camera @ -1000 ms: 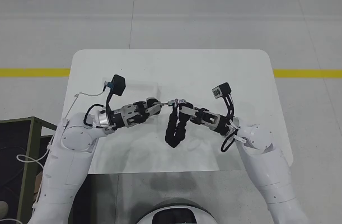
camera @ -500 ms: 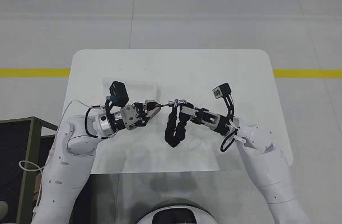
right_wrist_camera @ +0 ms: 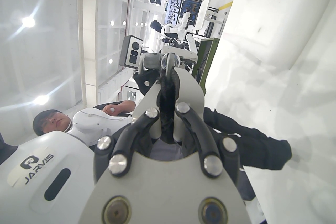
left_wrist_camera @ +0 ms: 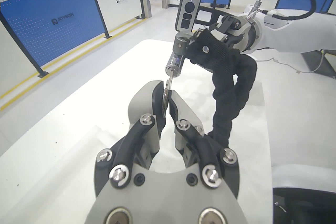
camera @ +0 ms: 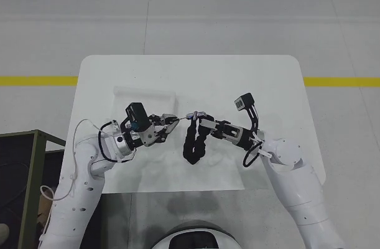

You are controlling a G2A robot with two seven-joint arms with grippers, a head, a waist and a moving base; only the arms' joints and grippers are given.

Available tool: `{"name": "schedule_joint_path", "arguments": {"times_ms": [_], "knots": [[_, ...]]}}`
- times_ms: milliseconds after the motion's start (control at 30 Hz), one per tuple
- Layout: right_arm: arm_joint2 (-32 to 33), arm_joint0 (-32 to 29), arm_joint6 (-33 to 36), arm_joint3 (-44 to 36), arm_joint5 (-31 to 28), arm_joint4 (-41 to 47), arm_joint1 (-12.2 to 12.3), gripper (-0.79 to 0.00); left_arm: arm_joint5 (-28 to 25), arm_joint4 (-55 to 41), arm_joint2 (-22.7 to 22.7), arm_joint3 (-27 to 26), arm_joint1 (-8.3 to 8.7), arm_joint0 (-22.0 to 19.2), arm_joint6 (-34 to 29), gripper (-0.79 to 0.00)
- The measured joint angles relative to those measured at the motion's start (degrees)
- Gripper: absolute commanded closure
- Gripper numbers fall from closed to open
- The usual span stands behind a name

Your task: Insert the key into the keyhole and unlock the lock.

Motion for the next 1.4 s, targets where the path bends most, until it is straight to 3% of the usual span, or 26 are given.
{"name": "schedule_joint_path", "arguments": {"times_ms": [67,100,133,333,467,567,633,867,967,1033,1167,1267,1400], "knots": [[-0.07,-0.1,-0.1,-0.15,0.11,-0.1,0.06,0.0,0.82,4.03,0.32,0.09,0.06,0.21,3.3,0.0],[-0.11,-0.18,-0.14,-0.21,0.24,-0.29,0.1,0.0,1.47,6.41,0.55,0.28,0.1,0.42,5.65,-0.437],[-0.12,-0.22,-0.24,-0.21,0.35,-0.55,0.14,0.0,2.0,8.01,0.68,0.5,0.13,0.58,7.32,-0.785],[1.14,-0.66,-4.28,-0.85,-0.33,-5.67,0.56,0.0,2.22,6.83,0.69,4.07,0.16,1.2,12.85,-0.785],[3.46,-1.85,-10.99,-3.76,-1.73,-17.12,1.2,0.0,-1.51,-10.74,0.22,10.31,-0.14,1.44,9.23,-0.785],[4.35,-3.46,-16.41,-8.41,-2.44,-31.16,1.79,0.0,-1.73,-27.58,0.42,11.47,-0.17,1.45,6.79,-0.785],[3.93,-4.32,-18.61,-11.42,-2.83,-41.79,2.17,0.0,-1.68,-30.56,0.41,11.13,-0.17,1.45,7.93,-0.785],[-4.45,-5.24,-26.98,-15.75,-6.01,-84.21,2.85,0.0,-1.68,-20.24,0.41,11.15,-0.17,1.46,8.01,-0.785],[-8.53,-5.58,-33.82,-13.78,-1.27,-104.8,2.81,0.0,-1.68,-20.49,0.41,11.15,-0.17,1.46,8.02,-0.785],[-9.23,-5.53,-36.54,-12.75,1.14,-110.55,2.65,0.0,-1.68,-20.5,0.41,11.15,-0.17,1.46,8.02,-0.785],[-7.14,-5.67,-39.23,-12.11,3.81,-107.93,2.39,0.0,-1.68,-20.49,0.41,11.15,-0.17,1.46,8.02,-0.785],[-4.11,-5.31,-39.99,-10.18,5.29,-96.51,2.14,0.0,-1.68,-20.49,0.41,11.15,-0.17,1.46,8.02,-0.785],[0.39,-4.19,-39.56,-5.25,4.21,-72.49,1.3,0.0,-1.68,-20.49,0.41,11.15,-0.17,1.46,8.02,-0.785]]}}
